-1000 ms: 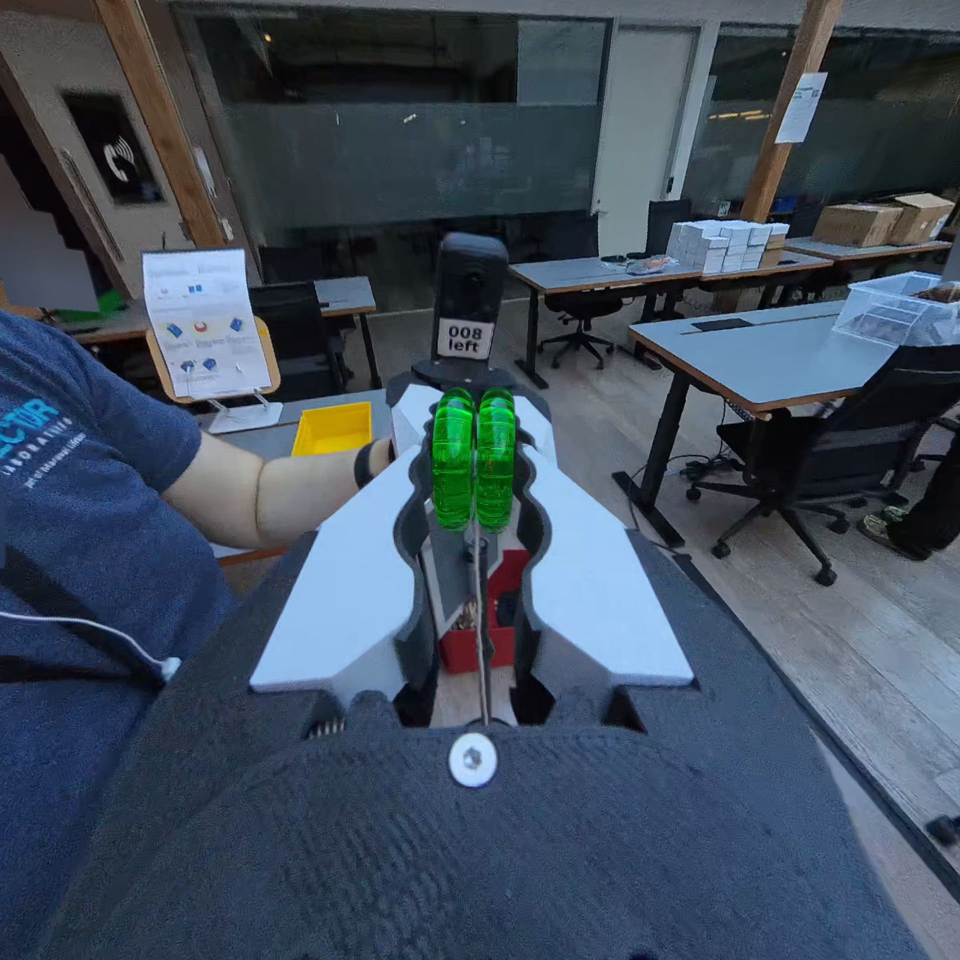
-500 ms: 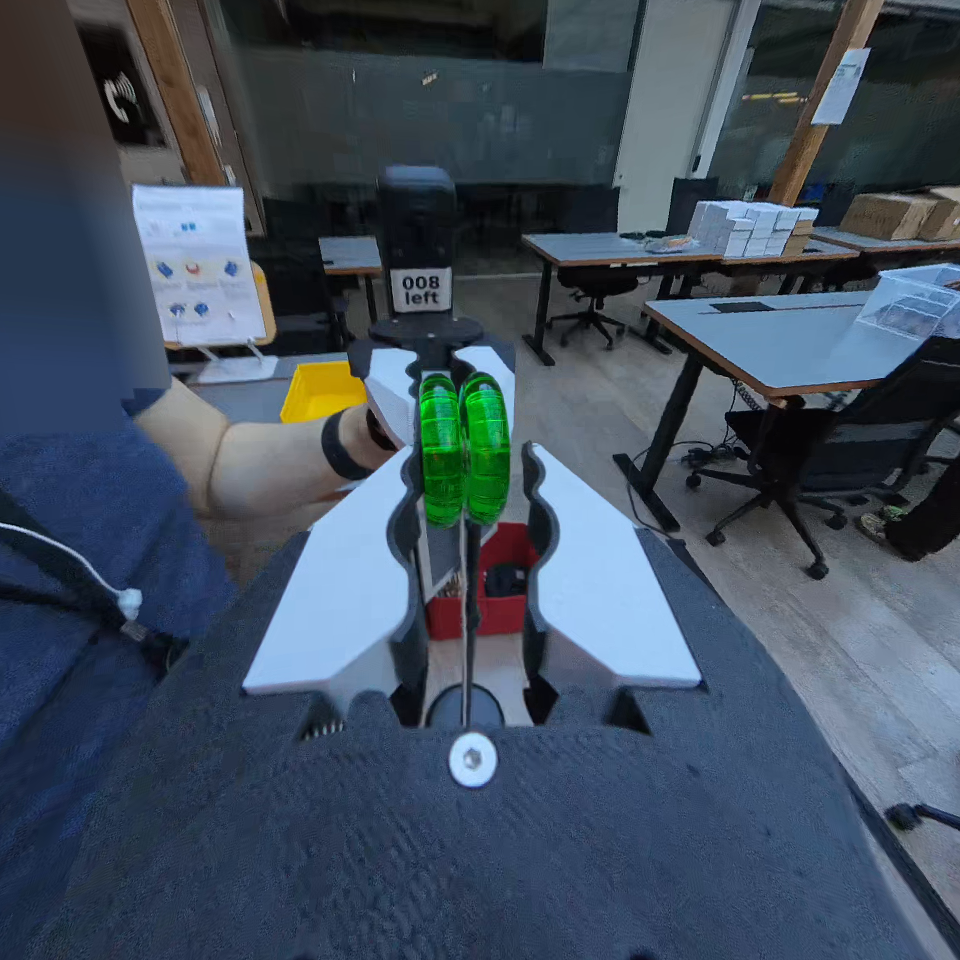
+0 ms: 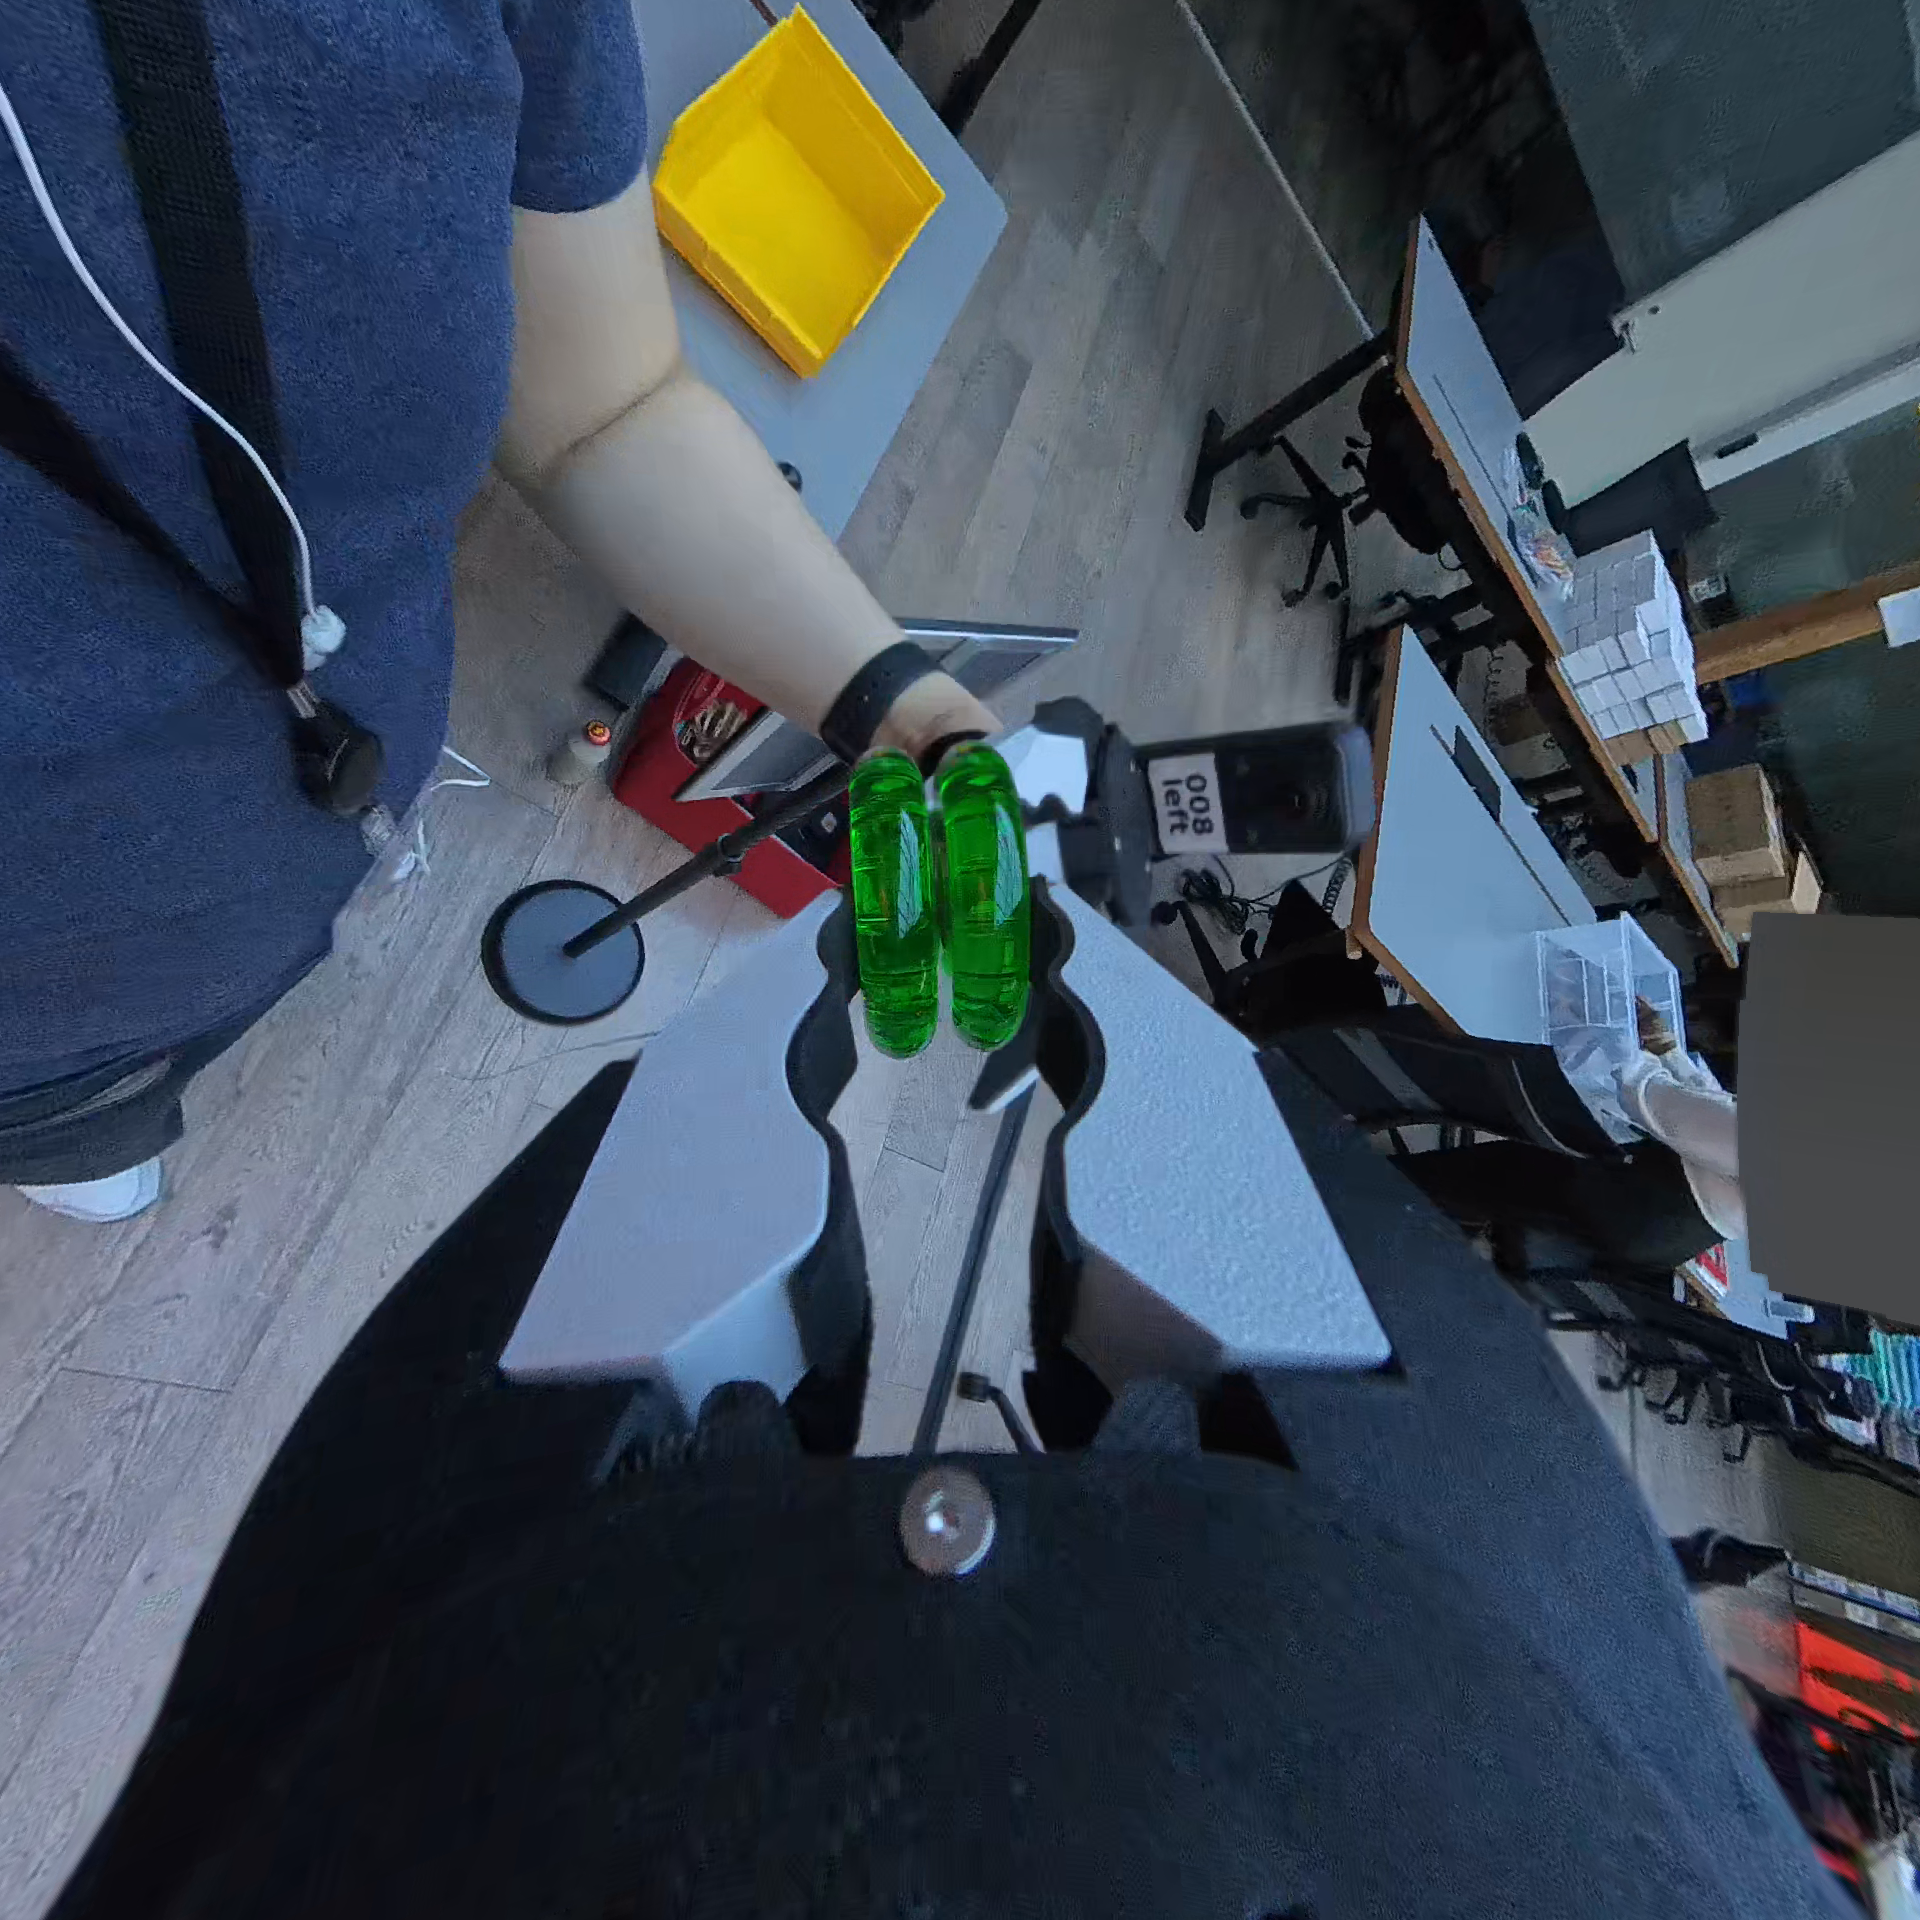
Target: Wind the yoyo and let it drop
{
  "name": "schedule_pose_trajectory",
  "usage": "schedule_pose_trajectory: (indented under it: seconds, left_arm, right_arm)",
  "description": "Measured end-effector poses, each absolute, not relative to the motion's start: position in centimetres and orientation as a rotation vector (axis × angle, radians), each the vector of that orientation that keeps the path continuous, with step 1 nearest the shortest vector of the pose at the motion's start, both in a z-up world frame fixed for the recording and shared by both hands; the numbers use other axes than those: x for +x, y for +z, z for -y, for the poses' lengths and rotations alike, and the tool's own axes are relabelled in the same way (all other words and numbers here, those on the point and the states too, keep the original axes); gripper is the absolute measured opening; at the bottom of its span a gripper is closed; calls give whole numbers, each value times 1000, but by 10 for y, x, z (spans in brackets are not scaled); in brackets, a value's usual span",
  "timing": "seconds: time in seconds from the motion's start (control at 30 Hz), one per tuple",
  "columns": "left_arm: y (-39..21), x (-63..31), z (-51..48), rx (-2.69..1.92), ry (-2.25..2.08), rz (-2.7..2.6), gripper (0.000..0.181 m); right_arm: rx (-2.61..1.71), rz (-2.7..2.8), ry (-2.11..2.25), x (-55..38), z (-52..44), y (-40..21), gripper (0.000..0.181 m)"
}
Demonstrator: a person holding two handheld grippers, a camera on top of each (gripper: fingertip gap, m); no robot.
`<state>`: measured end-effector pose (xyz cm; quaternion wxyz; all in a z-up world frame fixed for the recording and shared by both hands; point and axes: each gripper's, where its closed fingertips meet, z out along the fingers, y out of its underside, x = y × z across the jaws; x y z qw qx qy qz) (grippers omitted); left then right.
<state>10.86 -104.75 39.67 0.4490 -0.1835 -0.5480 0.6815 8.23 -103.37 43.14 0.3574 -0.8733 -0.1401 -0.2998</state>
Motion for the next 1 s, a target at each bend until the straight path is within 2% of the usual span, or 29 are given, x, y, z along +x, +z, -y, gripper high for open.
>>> schedule_pose_trajectory:
  seconds: [0.1, 0.17, 0.2, 0.27, 0.3, 0.6, 0.7, 0.8, 0.83, 0.93, 1.0]
  left_arm:
    - [368, 81, 1065, -554, 1474, 1369, 66]
    - [355, 61, 1068, -601, 1344, 1346, 51]
    - [349, 55, 1070, -607, 1309, 1352, 42]
    - [340, 47, 1073, -613, 1294, 1362, 9]
    - [338, 47, 1074, -596, 1310, 1373, 0]
    - [376, 85, 1053, -377, 1540, 1502, 0]
    - [393, 77, 1056, -350, 1580, 1612, 0]
    - [404, 67, 1069, -325, 1659, 1757, 0]
    - [408, 64, 1072, -320, 1691, 1795, 4]
    - [415, 72, 1077, -288, 1788, 1935, 35]
    - [414, 90, 1078, -221, 1832, 2031, 48]
  right_arm:
    - [-2312, 356, -772, 81, 1041, 439, 30]
    - [-2330, 325, -777, 83, 1049, 443, 30]
    - [-2341, 299, -766, 83, 1054, 443, 30]
    - [-2354, 251, -760, 83, 1065, 442, 30]
    - [-2371, 227, -743, 82, 1071, 439, 30]
    - [-2612, -57, -943, 122, 1142, 368, 30]
    - [-2487, -81, -1231, 150, 1141, 359, 30]
    - [-2168, -96, -1551, 171, 1130, 376, 30]
    - [-2036, -122, -1648, 174, 1128, 387, 30]
    - [-1633, -232, -1829, 172, 1131, 424, 30]
    - [-1414, -301, -1858, 165, 1134, 445, 30]
